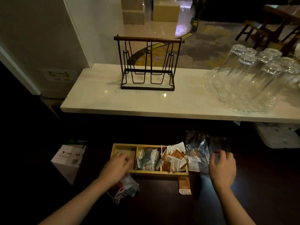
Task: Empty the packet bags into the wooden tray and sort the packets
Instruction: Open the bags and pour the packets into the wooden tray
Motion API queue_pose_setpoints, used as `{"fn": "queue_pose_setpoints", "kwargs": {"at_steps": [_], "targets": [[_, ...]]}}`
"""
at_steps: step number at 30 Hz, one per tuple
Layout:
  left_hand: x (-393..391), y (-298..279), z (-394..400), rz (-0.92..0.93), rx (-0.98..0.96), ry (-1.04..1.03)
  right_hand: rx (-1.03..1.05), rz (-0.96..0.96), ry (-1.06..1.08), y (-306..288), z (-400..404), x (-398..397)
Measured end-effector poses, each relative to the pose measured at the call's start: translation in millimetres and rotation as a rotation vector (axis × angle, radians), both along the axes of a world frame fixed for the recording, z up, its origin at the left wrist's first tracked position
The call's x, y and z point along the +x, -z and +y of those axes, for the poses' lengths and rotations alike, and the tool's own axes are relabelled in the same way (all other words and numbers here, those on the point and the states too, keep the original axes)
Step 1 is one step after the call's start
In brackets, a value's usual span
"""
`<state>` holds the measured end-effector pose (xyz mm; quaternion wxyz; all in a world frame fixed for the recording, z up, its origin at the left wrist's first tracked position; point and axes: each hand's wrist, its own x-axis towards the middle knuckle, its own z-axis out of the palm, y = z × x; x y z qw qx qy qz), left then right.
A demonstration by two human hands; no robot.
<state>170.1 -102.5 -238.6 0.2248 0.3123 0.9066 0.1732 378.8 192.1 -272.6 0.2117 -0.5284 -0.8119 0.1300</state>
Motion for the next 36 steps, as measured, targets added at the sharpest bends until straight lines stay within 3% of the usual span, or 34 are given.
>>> {"fn": "queue_pose_setpoints", "kwargs": {"at_steps": [3,5,10,13,15,19,23,26,31,36], "targets": [[9.3,-10.0,-26.6,-0.174,-0.135,0.138,-0.032,0.091,-0.146,-6.5,-21.7,-19.8],[20.5,-7.7,-36.8,-0.136,-0.213,0.200,-0.141,0.135,-0.319,-8.6,-48.7,-36.9],[22.8,-1.6,-45.9,0.101,-0.011,-0.002,-0.408,-0.058,-0.891,-10.3,-128.0,-69.8],[13.7,-7.3,-48.3,0.036,0.044,-0.063,-0.712,-0.124,-1.074,-18.6,-160.5,-83.8],[12.8,-12.6,-49.6,-0.036,0.065,-0.061,-0.757,-0.089,-1.160,-30.1,-174.8,-92.1],[11.1,-15.9,-56.9,-0.117,0.202,-0.164,-0.519,0.086,-1.152,-51.5,-187.1,-99.3],[8.8,-19.7,-62.3,-0.107,0.313,-0.182,-0.348,0.060,-1.162,-65.8,-185.4,-96.0],[10.8,-20.0,-66.0,-0.058,0.293,-0.141,-0.580,-0.004,-1.146,-73.6,-185.7,-98.4],[14.4,-17.0,-72.1,-0.054,0.259,-0.136,-1.292,-0.017,-0.968,-83.0,-182.6,-102.2],[22.1,-24.0,-67.4,-0.034,0.295,-0.212,-1.490,0.064,-0.833,-80.8,-189.0,-100.9]]}}
